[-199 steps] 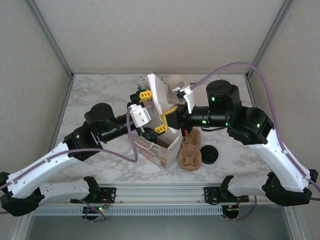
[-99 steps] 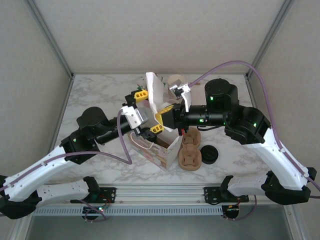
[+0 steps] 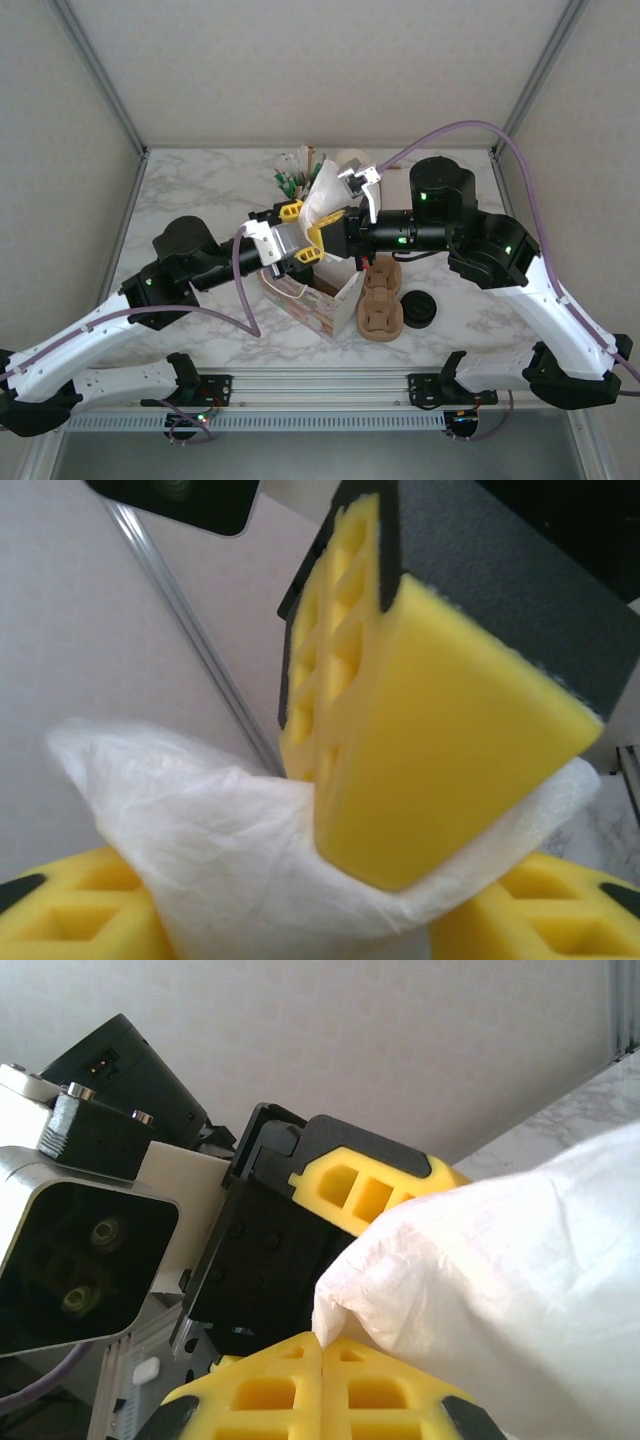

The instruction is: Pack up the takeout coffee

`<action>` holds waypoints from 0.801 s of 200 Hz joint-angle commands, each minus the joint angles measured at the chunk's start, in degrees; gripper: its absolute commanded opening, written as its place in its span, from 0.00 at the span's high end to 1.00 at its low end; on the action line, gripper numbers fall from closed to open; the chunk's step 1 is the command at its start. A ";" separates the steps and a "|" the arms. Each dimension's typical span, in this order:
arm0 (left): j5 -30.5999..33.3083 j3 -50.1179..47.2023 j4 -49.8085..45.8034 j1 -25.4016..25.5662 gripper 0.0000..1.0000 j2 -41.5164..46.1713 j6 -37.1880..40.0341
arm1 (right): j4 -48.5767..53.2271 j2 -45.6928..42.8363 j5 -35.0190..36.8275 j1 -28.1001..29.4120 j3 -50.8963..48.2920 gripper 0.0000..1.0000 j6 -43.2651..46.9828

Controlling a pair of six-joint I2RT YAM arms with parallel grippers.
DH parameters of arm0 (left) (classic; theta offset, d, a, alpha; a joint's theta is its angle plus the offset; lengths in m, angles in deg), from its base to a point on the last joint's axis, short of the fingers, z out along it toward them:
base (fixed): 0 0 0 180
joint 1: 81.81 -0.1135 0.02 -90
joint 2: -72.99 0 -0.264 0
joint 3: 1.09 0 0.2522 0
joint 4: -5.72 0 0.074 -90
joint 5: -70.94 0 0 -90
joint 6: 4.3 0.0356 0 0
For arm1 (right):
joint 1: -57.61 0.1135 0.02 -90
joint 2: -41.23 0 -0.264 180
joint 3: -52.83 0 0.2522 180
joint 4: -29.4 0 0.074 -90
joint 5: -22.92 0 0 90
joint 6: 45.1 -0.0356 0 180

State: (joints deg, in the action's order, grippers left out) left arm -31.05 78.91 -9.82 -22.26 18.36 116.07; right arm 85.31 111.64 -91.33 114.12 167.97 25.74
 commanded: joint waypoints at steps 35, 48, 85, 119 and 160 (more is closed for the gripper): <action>-0.59 0.97 -3.42 0.95 0.66 0.23 0.40 | -1.29 -0.56 3.17 0.62 -0.83 1.00 -0.11; -0.08 1.00 -4.07 0.94 0.74 0.39 0.48 | -1.15 -1.14 5.36 0.62 -1.05 0.99 -0.01; 1.45 2.33 -8.52 0.96 0.85 1.47 0.83 | -0.27 -3.07 11.71 0.57 -1.93 0.79 0.79; -0.08 9.24 -22.90 1.00 0.89 0.61 -0.63 | -0.99 -5.93 17.99 0.57 -4.05 0.46 1.23; 0.38 18.23 -37.47 1.01 0.93 -4.57 -0.29 | -2.33 -10.02 24.81 0.61 -8.46 0.29 1.45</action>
State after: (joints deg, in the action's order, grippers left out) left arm -30.98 92.98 -36.25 -21.84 16.55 115.96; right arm 85.57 104.32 -72.99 114.54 162.18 26.68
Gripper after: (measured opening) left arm 0.090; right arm 0.700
